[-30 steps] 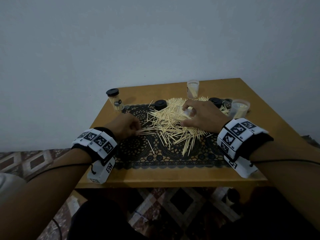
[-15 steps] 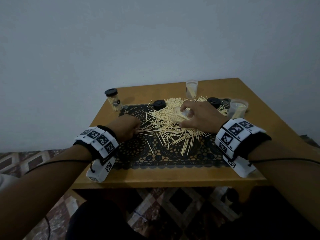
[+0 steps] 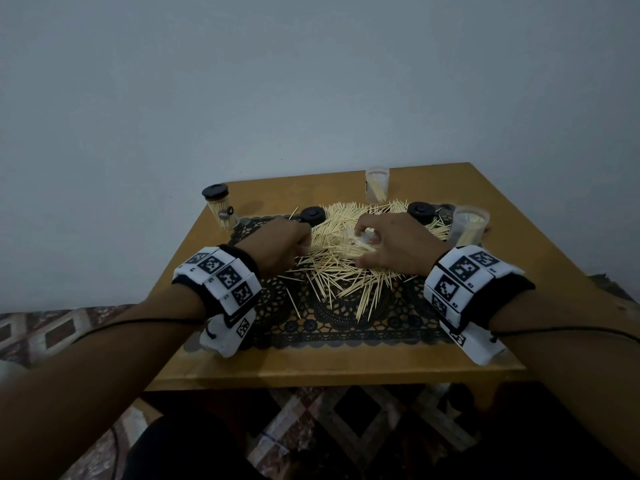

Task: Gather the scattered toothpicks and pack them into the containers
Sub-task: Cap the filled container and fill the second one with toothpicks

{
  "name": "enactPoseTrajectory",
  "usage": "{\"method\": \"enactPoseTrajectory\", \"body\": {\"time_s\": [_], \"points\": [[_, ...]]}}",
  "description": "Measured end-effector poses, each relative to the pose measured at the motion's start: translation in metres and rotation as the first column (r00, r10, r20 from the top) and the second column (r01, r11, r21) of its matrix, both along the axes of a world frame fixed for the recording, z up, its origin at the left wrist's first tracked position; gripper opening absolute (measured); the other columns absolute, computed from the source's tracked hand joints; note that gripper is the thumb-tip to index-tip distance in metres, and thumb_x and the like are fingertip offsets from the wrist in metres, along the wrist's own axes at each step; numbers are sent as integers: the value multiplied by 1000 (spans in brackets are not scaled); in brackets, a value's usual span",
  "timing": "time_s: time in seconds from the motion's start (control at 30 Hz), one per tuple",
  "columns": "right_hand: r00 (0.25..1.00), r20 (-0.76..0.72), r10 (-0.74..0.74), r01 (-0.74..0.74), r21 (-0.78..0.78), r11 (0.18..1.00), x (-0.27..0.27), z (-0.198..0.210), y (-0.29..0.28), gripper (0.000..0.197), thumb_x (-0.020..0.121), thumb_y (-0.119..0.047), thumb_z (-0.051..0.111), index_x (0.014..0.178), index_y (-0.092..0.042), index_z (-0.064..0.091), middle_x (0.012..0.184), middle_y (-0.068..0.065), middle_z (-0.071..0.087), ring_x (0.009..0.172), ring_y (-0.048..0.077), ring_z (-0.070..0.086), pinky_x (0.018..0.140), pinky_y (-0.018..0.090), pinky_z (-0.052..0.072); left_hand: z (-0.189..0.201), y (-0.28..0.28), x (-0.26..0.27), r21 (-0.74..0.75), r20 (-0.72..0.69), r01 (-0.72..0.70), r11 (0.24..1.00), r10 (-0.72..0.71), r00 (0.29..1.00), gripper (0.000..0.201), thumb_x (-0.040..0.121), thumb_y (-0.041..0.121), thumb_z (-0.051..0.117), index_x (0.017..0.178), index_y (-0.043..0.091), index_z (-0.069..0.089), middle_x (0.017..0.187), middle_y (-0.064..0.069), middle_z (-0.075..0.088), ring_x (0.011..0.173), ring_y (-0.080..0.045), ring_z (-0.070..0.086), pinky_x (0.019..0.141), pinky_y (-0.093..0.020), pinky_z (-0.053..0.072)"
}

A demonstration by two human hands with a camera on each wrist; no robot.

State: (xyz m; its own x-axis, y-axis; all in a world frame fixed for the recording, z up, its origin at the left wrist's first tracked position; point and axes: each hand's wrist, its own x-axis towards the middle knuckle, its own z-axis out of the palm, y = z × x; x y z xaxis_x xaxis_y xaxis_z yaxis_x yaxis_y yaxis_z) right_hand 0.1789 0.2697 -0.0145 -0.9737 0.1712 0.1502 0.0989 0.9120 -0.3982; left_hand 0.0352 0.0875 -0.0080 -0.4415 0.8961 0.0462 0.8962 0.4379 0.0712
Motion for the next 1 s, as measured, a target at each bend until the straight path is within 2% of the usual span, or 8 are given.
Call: {"method": "enactPoseTrajectory", "body": {"time_s": [0.27,0.4,0.5,0.6,0.7,0.8,0.9,1.0], "points": [[999,34,14,-15,27,1000,-1,-1,-2,47,74,-39,81,111,-20,60,102,1,62,92,21,59,78,33,50,-7,24,14,27,39,73,997,-74,997,9,89,7,60,89,15,56,85,2,57,78,-14,49,68,-24,34],[999,42,9,-11,33,999,-1,-1,-3,48,75,-39,80,113,-19,59,99,0,59,89,21,58,78,32,50,-7,25,22,197,76,102,975,-119,990,21,84,9,67,89,19,49,87,4,52,77,-14,48,67,-25,34],[999,46,11,-13,34,999,-1,-1,-3,48,75,-39,80,113,-20,59,104,2,63,89,21,59,79,34,52,-4,22,23,348,190,40,937,-112,975,20,83,9,70,91,13,52,86,-3,61,77,-19,56,66,-27,44],[999,43,-1,0,30,1000,-1,-2,-2,48,75,-40,80,113,-20,59,107,3,64,92,21,60,78,33,52,-2,15,21,415,191,-23,909,-62,980,7,91,10,61,96,10,56,90,-4,65,82,-18,59,65,-16,41],[999,39,-32,31,36,999,-1,-4,1,48,75,-40,79,113,-20,58,108,4,64,93,21,60,76,30,50,-3,7,18,283,182,-49,958,-3,983,23,87,9,61,110,11,59,110,-4,61,99,-16,55,80,-16,39],[998,42,-48,46,39,998,-1,-4,1,48,76,-41,78,113,-21,57,109,4,64,94,21,60,78,33,52,-3,4,18,92,206,-57,994,37,978,42,82,23,70,121,20,54,115,1,50,106,-12,44,90,-24,34],[999,50,-10,10,11,1000,-1,-3,-1,47,75,-39,79,112,-20,58,107,4,65,92,22,61,80,35,53,-5,9,23,25,147,-27,999,23,989,42,81,28,72,120,22,55,109,3,52,104,-13,43,87,-25,36],[999,33,-2,3,-31,1000,-1,-2,-2,46,75,-37,80,112,-20,59,106,3,65,90,21,62,79,37,54,-6,17,28,125,112,1,992,-15,994,24,85,16,69,108,13,62,100,-1,64,93,-16,58,72,-18,36]]}}
